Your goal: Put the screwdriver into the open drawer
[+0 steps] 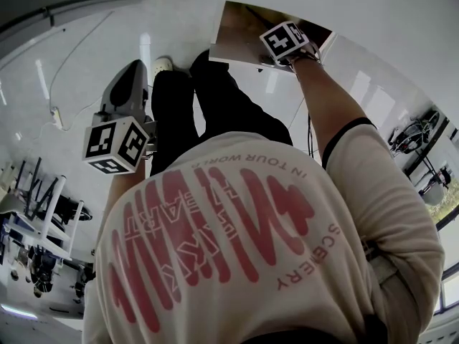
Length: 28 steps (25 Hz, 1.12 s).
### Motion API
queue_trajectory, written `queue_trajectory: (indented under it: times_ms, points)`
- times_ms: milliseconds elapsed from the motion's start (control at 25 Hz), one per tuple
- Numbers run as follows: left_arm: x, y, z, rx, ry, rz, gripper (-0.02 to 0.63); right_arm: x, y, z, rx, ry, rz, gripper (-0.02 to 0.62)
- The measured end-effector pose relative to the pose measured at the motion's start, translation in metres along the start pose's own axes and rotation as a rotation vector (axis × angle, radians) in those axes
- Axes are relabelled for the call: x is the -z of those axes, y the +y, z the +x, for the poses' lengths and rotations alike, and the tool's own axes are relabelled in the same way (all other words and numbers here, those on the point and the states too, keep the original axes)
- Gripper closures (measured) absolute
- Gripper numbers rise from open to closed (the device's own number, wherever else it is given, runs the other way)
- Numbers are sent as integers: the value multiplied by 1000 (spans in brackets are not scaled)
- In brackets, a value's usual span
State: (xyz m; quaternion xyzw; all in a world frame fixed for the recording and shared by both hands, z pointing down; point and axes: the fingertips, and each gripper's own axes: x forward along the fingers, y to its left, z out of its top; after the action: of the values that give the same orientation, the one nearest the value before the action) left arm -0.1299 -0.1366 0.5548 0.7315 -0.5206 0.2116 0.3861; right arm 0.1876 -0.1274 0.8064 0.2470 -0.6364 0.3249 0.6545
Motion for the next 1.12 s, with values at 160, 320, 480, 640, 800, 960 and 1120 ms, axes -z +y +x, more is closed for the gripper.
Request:
queue_trajectory:
  times_ms: [160, 320, 480, 640, 800, 960, 1120]
  points:
    - [3, 10, 1, -10, -4, -16, 603, -6, 2, 6, 1, 10, -8, 472]
    - [7, 11, -1, -14, 3, -25, 603, -8, 2, 8, 3, 14, -7, 471]
    - [10, 13, 0, -12, 7, -33, 603, -8, 4, 10, 7, 20, -11, 468]
    - [7, 10, 3, -2, 5, -29, 603, -8, 3, 10, 5, 28, -9, 465]
    - [1, 12, 5, -6, 1, -26, 603, -8, 1, 8, 6, 31, -6, 465]
    - [0, 13, 4, -16, -6, -41, 603, -6, 1, 8, 2, 40, -12, 464]
    - [1, 16, 1, -30, -18, -57, 603, -7, 1, 8, 3, 47, -20, 465]
